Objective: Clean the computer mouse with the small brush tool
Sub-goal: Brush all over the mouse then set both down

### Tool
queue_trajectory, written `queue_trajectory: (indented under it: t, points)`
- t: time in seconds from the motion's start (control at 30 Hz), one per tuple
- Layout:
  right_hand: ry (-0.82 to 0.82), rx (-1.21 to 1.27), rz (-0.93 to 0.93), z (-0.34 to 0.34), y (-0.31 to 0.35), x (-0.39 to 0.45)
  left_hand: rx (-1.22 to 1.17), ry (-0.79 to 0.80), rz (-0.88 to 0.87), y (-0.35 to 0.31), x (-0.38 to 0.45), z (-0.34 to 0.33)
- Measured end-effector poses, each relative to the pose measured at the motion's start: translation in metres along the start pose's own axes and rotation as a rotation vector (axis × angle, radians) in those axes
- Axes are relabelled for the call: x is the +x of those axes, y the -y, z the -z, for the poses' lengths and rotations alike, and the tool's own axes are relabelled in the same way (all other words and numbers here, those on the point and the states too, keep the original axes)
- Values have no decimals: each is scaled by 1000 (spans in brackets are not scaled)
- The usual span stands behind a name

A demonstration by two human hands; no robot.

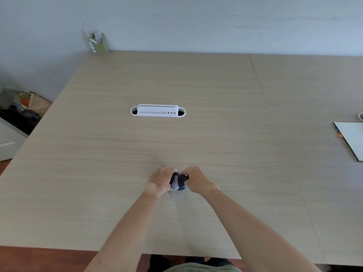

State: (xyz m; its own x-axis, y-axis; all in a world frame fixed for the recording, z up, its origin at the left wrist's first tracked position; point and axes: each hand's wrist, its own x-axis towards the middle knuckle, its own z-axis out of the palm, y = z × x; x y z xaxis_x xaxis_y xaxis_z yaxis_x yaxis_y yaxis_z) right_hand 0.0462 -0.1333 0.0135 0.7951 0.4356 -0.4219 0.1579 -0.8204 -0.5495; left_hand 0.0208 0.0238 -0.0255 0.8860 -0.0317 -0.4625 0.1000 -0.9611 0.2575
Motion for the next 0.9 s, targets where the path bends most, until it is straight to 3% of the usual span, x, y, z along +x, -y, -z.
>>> queue_trajectory:
  t: [0.2,0.43,0.7,0.9]
  points:
    - [-110,-250,-92,10,-2,-9,44,-25,-19,-3,-6,-1]
    - [37,-82,83,8,8,6,38,-27,19,-9,-9,1]
    - [-101,-224,-16,16,-20,-3,-25,-11,75,-10,-13,0]
    - [62,-127,194,7,7,-5,-87,10,78,-10,-13,-3]
